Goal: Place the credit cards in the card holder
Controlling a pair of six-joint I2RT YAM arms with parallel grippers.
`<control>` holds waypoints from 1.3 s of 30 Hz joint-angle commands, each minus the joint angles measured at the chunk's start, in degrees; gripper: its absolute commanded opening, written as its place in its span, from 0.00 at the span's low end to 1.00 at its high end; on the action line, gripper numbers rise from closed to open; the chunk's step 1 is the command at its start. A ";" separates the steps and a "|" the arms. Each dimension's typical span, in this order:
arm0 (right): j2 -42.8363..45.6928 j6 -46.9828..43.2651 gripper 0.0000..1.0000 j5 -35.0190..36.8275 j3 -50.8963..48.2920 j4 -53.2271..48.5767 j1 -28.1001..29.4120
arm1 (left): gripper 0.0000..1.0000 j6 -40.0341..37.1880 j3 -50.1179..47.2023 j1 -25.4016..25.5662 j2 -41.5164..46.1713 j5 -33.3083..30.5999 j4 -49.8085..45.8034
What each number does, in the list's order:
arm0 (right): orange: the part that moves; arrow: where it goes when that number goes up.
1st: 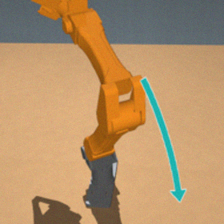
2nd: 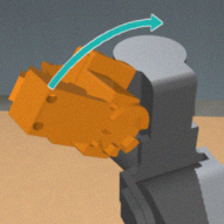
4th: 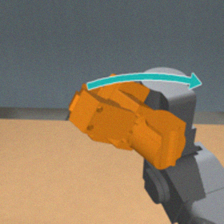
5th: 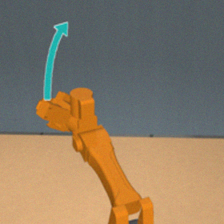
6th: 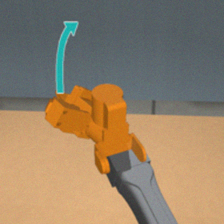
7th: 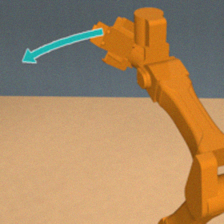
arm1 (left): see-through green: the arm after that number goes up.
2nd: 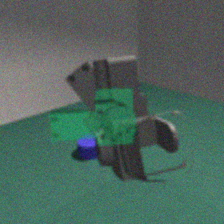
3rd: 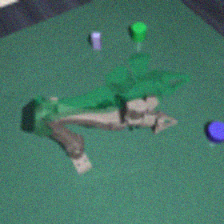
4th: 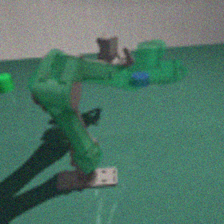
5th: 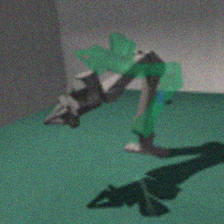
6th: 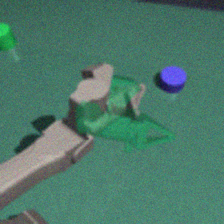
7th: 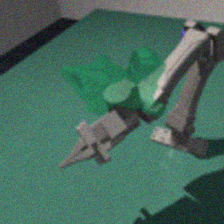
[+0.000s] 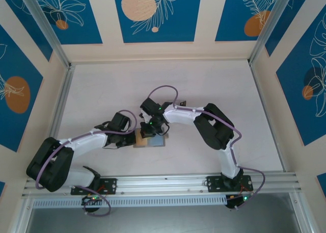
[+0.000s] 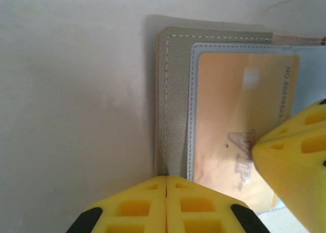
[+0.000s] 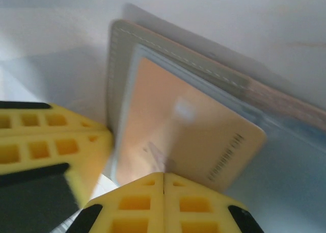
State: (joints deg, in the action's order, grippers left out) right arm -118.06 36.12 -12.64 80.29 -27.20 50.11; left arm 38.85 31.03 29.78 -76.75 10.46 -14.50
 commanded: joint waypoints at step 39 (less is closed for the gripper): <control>4.12 -3.19 0.19 10.33 0.96 -11.68 -1.70 | 0.06 0.09 -1.41 -0.34 -2.71 -0.53 1.14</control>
State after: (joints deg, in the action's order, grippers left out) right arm -116.05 32.82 -1.96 80.90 -37.50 48.03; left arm 38.87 30.89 29.78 -76.84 10.50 -14.22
